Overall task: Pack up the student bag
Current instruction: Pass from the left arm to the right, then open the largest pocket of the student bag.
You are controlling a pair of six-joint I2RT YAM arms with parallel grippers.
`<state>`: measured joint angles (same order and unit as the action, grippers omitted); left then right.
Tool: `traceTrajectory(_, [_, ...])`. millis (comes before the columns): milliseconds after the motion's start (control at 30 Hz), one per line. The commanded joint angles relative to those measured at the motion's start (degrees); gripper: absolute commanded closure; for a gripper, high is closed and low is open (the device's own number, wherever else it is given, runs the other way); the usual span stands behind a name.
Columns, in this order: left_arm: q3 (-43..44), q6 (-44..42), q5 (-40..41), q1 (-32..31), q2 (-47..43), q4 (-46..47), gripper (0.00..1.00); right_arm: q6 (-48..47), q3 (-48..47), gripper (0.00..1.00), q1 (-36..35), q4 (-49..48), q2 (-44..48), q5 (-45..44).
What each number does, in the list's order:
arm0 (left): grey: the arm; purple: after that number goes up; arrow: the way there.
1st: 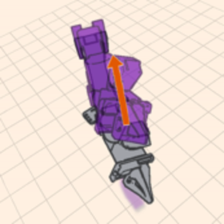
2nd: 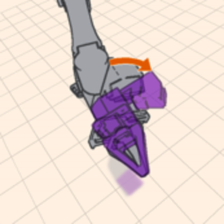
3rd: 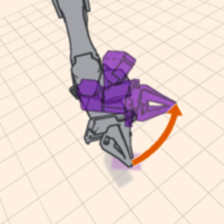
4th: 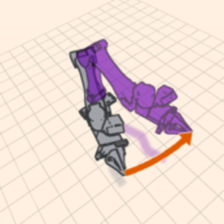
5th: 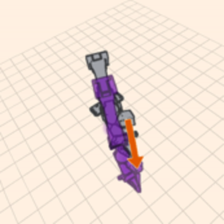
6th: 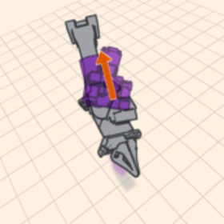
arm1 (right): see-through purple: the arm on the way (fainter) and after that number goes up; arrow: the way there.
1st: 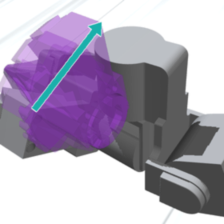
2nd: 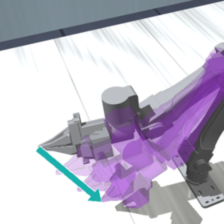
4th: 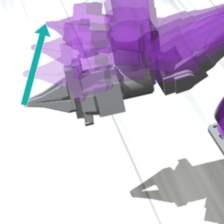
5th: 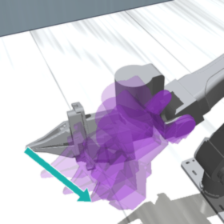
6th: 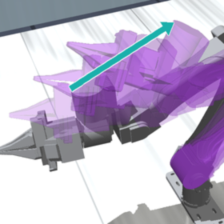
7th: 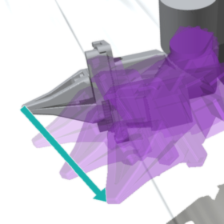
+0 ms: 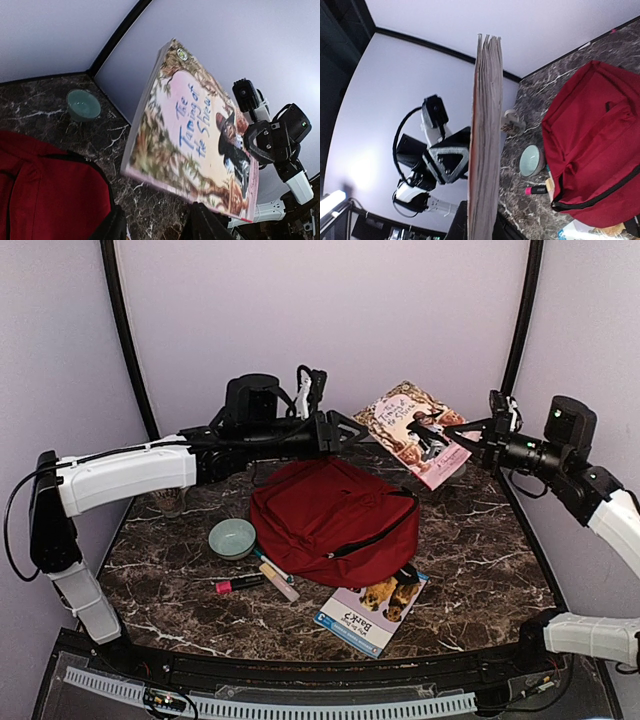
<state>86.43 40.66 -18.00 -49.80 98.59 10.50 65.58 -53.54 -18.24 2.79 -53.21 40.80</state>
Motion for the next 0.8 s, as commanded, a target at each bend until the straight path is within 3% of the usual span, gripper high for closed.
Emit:
traceTrajectory(0, [-2.4,-15.0,2.7,-0.4,-5.6,-14.0,0.48,-7.0,-3.0,1.00,0.9,9.1,3.4,-10.7])
traceTrajectory(233, [-1.9,-27.6,15.5,-0.1,-8.5,-27.9,0.10,-9.1,-5.3,1.00,1.0,18.4,5.8,-17.9])
traceTrajectory(300, [-1.9,-28.3,15.5,0.9,-8.4,-29.7,0.04,-9.0,-6.1,1.00,1.0,20.8,5.9,-19.5])
traceTrajectory(433, [-1.2,-30.4,7.8,4.3,-6.5,-32.7,0.06,-8.1,-7.4,1.00,1.0,27.2,6.5,-24.7])
traceTrajectory(667, [1.1,-36.3,-5.4,4.3,-1.6,-37.6,0.18,-4.6,-6.9,1.00,1.0,35.0,9.1,-30.6])
traceTrajectory(767, [1.7,-37.2,-6.9,3.3,0.3,-38.7,0.21,-2.9,-6.1,1.00,1.0,36.5,10.4,-31.7])
